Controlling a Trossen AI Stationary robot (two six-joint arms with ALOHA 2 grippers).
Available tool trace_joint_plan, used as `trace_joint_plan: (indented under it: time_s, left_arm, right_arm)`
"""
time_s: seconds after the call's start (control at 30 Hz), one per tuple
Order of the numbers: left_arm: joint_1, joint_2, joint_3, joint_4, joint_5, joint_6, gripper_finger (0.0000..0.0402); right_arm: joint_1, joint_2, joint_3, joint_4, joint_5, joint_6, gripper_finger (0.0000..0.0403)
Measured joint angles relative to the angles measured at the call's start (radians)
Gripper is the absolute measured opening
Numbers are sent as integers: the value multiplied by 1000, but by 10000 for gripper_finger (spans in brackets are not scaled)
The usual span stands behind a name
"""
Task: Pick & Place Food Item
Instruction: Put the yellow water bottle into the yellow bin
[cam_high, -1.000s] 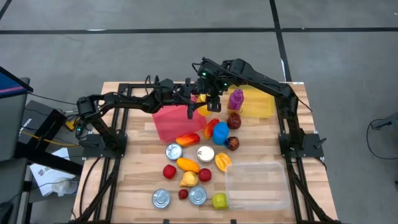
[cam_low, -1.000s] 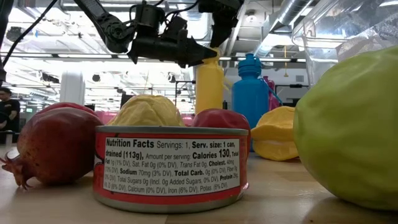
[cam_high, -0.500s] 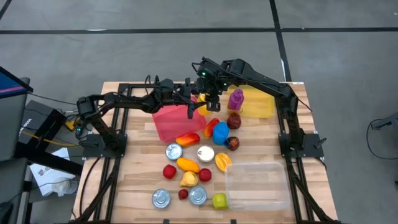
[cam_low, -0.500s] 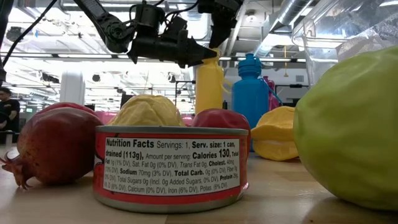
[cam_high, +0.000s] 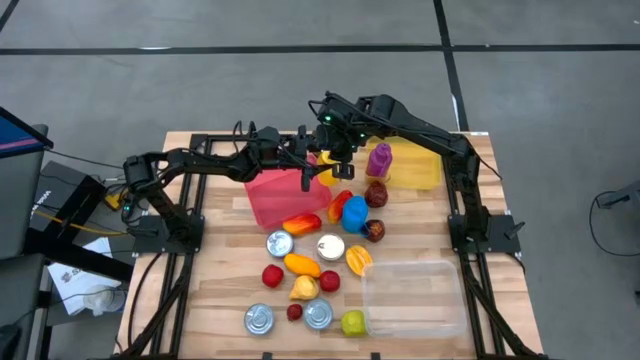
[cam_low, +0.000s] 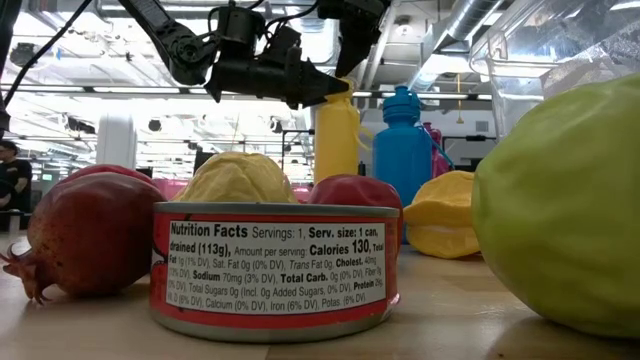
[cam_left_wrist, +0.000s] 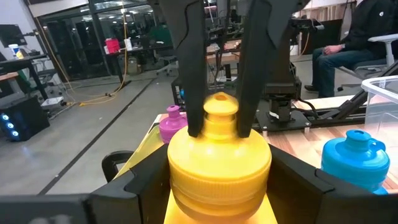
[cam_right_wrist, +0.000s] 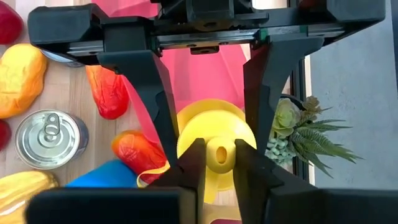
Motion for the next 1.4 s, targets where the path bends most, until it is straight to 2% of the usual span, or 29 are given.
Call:
trace_joint_plan:
  time_s: [0.57, 1.0, 1.2, 1.4]
  left_arm:
    - [-1, 0, 0, 0, 1, 0, 215]
    - [0, -1, 0, 6, -4, 1, 308]
    - [3, -87, -3, -83, -6, 27, 328]
    - [3, -267, -2, -288, -5, 79, 328]
  right_arm:
    - [6, 0, 1, -21, 0, -20, 35]
    - [9, 0, 1, -29, -1, -24, 35]
    - [10, 0, 1, -29, -2, -23, 35]
    - [16, 0, 4, -29, -1, -23, 35]
